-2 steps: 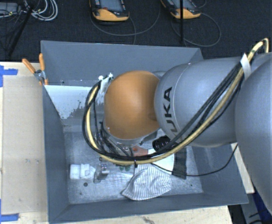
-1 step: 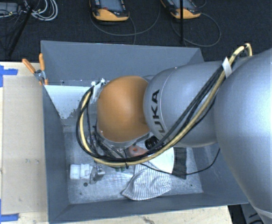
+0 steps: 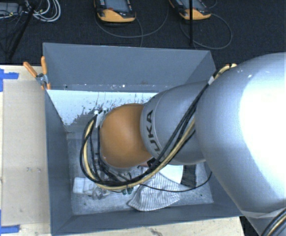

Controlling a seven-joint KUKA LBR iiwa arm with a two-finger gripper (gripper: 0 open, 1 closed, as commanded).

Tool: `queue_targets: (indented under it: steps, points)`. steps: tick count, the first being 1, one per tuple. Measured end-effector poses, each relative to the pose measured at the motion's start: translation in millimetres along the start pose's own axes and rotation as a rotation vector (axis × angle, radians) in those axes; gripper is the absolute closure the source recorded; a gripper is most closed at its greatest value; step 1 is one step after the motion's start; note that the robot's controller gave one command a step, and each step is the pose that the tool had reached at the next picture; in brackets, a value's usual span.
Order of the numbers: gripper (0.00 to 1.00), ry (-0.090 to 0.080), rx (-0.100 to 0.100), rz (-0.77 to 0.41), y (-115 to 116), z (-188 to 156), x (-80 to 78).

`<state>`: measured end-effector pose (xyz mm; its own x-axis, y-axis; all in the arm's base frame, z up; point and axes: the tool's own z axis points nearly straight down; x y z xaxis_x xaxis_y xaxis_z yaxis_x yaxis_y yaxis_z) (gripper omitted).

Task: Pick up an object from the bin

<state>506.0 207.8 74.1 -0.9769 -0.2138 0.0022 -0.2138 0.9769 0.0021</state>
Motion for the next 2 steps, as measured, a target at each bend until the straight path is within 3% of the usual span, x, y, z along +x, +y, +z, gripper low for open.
queue_targets:
  steps: [1, 2]
  points:
    - [1.00, 0.000, 0.000, 0.001, 0, 0, 0.0]
    - [1.00, -0.007, 0.001, -0.016, 16, -161, -10.0]
